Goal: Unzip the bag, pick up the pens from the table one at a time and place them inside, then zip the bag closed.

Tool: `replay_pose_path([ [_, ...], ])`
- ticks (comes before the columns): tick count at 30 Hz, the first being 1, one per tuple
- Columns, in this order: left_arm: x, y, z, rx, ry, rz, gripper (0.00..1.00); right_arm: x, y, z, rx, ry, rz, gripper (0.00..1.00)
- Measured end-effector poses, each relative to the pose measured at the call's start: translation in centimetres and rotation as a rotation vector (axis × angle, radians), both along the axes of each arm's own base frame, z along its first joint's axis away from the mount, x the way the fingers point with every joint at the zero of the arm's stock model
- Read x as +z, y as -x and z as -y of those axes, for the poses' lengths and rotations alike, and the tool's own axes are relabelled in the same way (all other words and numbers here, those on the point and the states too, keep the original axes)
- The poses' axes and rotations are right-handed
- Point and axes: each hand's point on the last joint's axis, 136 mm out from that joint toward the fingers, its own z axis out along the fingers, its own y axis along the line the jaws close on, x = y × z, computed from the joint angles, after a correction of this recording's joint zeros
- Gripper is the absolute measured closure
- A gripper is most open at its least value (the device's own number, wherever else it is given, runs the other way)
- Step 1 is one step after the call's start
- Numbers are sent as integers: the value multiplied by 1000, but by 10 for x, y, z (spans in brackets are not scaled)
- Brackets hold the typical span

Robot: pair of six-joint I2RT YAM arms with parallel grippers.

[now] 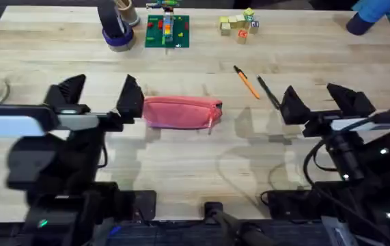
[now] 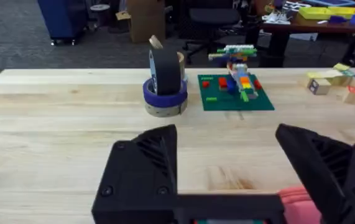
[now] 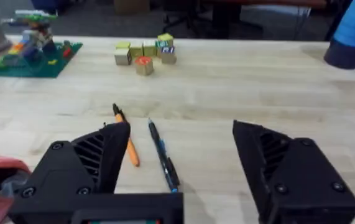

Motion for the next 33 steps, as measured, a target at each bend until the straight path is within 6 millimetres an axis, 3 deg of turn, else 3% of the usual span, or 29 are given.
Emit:
replay_pose_path([
  [3, 23, 8, 0, 0, 0, -24, 8, 9, 4, 0, -1, -4, -53, 6],
  [5, 59, 15, 0, 0, 0, -141, 8, 50, 8, 0, -1, -8, -118, 6],
  [6, 62, 15, 0, 0, 1, -168, 8, 55, 8, 0, -1, -8, -130, 6],
  [7, 83, 12, 0, 0, 1, -305, 8, 82, 3, -1, 1, -29, -232, 6],
  [9, 97, -1, 0, -1, 2, -515, 8, 96, -10, -13, 59, -64, -412, 6],
  [16, 100, -17, 0, -1, 3, -689, 6, 101, -25, -19, 85, -91, -562, 6],
  [22, 102, -24, 0, -1, 3, -750, 7, 106, -34, -20, 88, -95, -591, 6],
  [33, 93, -9, 10, -115, -94, -815, 8, 107, -34, -20, 91, -97, -591, 6],
])
